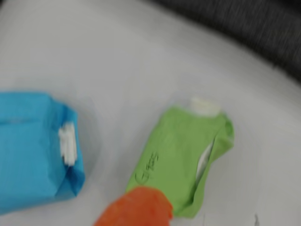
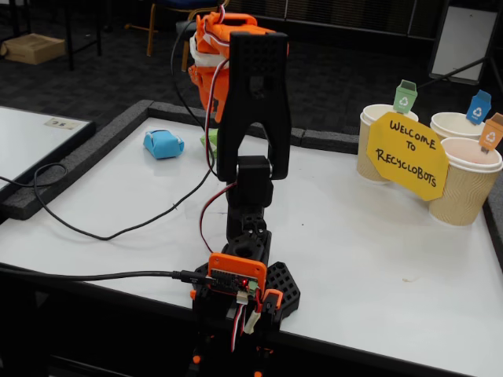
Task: Sort rubbish by color.
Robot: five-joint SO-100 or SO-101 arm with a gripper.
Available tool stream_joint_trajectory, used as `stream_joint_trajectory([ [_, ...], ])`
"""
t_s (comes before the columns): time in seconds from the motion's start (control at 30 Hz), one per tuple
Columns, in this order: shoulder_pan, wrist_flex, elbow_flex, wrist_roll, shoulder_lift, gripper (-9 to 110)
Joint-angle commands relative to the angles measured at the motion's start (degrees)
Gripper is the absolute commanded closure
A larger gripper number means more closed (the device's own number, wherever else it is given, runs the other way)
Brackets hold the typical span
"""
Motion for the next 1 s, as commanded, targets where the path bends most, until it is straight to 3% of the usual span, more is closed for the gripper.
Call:
stream_joint_trajectory([
  [0.0,0.5,-1.3,-7.2,-1.2,2.4,101],
  [0.1,0.4,-0.6,-8.2,-1.5,2.4,98],
  [0.23,-1.1,0.6,-7.0,-10.5,2.2,93],
  [0.73,1.1,0.5,-4.3,-28.6,-3.8,90],
  [0.97,2.1,-4.2,-3.3,-32.4,-3.8,73],
])
